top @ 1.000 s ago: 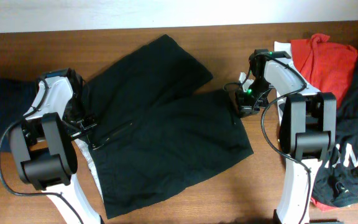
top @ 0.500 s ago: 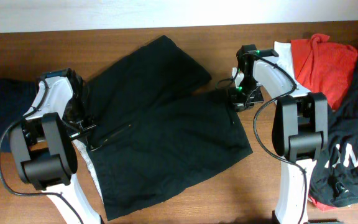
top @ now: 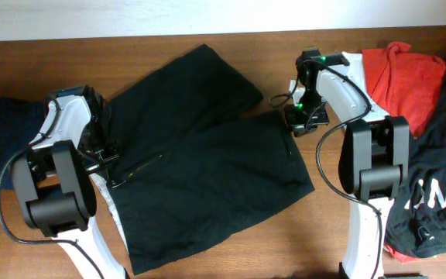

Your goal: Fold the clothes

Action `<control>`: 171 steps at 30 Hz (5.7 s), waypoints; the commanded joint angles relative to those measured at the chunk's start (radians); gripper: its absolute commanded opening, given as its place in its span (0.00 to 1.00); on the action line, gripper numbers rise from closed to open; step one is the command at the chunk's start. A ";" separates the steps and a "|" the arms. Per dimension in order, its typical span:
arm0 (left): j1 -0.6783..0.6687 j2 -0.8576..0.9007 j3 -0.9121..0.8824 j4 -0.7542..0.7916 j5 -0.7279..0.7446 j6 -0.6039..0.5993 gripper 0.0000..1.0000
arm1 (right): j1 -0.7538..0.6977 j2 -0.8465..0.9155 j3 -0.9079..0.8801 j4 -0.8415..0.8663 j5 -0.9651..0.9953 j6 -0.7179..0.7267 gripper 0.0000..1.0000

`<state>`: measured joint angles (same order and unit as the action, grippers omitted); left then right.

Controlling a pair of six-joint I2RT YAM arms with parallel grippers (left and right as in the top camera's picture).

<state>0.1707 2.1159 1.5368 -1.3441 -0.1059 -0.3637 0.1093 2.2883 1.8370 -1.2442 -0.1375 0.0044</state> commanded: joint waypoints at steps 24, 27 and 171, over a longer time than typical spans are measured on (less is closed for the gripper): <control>0.059 0.007 -0.006 -0.003 -0.034 -0.062 0.60 | -0.005 -0.052 -0.056 0.016 0.124 0.098 0.09; 0.063 0.007 -0.006 0.018 -0.040 -0.063 0.62 | -0.002 -0.062 0.228 0.019 0.035 -0.017 0.56; 0.058 -0.731 -0.441 0.542 0.184 -0.226 0.00 | -0.101 -0.549 0.016 0.203 0.087 0.370 0.04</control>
<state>0.1654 1.3132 1.0878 -0.8463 0.2436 -0.6308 0.0151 1.6905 1.7538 -1.1183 -0.2340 0.4072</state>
